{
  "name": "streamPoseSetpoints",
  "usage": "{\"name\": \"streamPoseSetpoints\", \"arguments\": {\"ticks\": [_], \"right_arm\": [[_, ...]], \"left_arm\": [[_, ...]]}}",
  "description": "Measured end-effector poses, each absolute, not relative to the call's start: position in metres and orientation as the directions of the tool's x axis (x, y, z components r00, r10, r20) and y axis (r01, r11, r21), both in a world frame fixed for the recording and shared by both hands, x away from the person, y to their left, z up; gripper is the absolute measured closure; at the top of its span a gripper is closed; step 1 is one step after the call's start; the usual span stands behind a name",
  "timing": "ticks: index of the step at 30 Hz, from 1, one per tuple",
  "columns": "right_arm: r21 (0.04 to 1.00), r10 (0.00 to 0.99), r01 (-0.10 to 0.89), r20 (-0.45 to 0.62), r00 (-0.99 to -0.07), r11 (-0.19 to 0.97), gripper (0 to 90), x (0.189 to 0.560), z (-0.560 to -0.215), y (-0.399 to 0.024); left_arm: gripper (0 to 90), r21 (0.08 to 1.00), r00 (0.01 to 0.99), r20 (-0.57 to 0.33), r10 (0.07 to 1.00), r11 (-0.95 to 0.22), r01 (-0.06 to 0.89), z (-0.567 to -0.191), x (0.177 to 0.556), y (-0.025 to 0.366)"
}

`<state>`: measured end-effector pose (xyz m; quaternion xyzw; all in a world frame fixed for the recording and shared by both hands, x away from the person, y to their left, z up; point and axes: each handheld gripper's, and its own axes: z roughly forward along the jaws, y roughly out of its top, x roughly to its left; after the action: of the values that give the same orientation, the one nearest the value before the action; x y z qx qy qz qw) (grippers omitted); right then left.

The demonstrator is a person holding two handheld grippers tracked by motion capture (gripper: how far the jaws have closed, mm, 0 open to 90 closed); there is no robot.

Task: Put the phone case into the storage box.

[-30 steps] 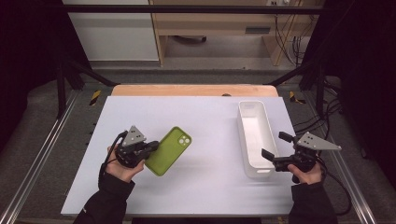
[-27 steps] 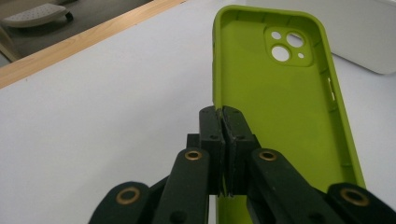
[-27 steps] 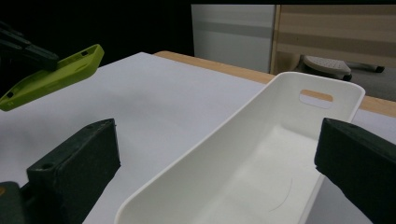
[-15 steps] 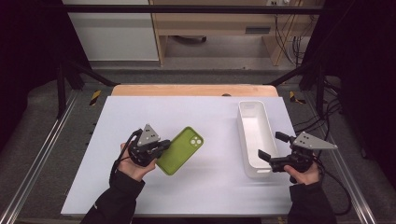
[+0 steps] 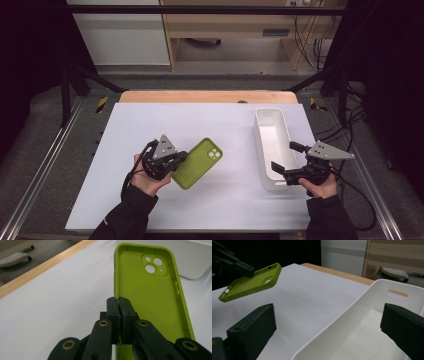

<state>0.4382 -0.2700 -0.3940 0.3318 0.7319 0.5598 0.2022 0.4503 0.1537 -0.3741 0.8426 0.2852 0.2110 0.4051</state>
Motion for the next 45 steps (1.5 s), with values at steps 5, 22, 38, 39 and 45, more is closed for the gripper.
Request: {"name": "streamPoseSetpoints", "arguments": {"ticks": [5,22,38,39,45], "right_arm": [[0.951,0.707,0.265,0.077,-0.703,0.16,0.7,0.439,-0.393,-0.264],[0.946,0.682,0.265,0.068,-0.728,0.188,0.9,0.439,-0.392,-0.247],[0.941,0.647,0.274,0.083,-0.758,0.2,1.0,0.436,-0.389,-0.227],[0.939,0.645,0.275,0.081,-0.76,0.207,1.0,0.436,-0.389,-0.225],[0.934,0.646,0.287,0.085,-0.759,0.215,1.1,0.437,-0.388,-0.22]], "left_arm": [[87.6,0.805,0.756,0.132,0.641,-0.514,0.295,-0.373,0.451,0.147],[87.6,0.806,0.78,0.151,0.608,-0.533,0.259,-0.373,0.446,0.131],[87.6,0.799,0.792,0.171,0.586,-0.552,0.236,-0.375,0.438,0.129],[87.6,0.798,0.793,0.172,0.584,-0.555,0.235,-0.376,0.438,0.128],[87.6,0.792,0.801,0.181,0.57,-0.567,0.224,-0.377,0.436,0.122]]}}
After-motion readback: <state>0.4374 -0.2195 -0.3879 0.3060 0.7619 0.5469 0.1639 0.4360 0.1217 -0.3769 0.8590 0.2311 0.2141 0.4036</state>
